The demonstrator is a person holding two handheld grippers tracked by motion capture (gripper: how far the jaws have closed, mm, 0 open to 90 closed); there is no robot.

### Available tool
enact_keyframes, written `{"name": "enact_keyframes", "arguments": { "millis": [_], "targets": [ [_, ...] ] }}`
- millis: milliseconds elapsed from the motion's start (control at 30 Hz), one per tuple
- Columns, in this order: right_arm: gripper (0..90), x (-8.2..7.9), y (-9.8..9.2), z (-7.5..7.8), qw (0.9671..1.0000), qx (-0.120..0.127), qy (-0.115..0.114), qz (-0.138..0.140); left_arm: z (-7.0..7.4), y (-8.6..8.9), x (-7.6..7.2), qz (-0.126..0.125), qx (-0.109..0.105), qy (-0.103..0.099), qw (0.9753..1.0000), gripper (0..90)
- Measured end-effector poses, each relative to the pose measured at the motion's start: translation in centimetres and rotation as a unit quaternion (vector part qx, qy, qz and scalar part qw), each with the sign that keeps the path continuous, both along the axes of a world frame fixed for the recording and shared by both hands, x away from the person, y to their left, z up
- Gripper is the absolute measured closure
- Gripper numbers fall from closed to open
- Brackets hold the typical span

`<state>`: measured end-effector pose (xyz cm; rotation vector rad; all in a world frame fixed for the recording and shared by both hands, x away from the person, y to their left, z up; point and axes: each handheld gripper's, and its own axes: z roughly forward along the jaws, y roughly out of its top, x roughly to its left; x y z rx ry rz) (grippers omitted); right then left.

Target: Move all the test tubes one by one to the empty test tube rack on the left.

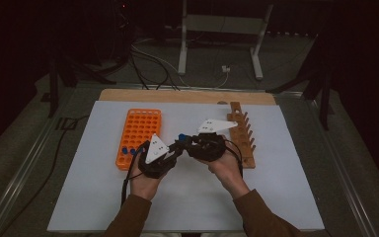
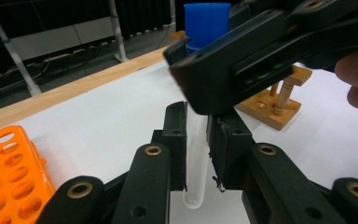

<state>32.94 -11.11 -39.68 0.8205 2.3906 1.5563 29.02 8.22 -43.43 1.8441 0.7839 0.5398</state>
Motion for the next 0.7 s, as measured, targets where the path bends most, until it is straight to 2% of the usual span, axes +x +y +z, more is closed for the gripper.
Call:
{"name": "enact_keyframes", "arguments": {
  "millis": [167, 400, 533, 600, 700],
  "targets": [
    [49.2, 0.2, -0.9, 0.1, 0.9999, 0.015, 0.005, -0.003, 0.1, 0.6, 0.2, 0.008, -0.007, 0.006, 0.9999, 78.3],
    [15.0, 0.3, -2.2, 0.1, 0.9994, 0.005, -0.007, -0.034, 0.2, 1.6, 0.2, 0.018, -0.017, 0.011, 0.9996, 78.4],
    [7.3, 0.5, -3.1, -0.3, 0.9986, -0.001, -0.010, -0.052, 0.3, 2.3, 0.0, 0.022, -0.023, 0.012, 0.9994, 78.4],
    [5.3, 0.6, -3.5, -0.5, 0.9981, -0.009, -0.016, -0.059, 0.4, 2.8, -0.1, 0.023, -0.024, 0.012, 0.9994, 78.4],
    [4.3, 0.7, -4.1, -0.8, 0.9979, -0.006, -0.016, -0.062, 0.4, 3.5, -0.3, 0.020, -0.034, 0.010, 0.9992, 78.4]
  ]
}}
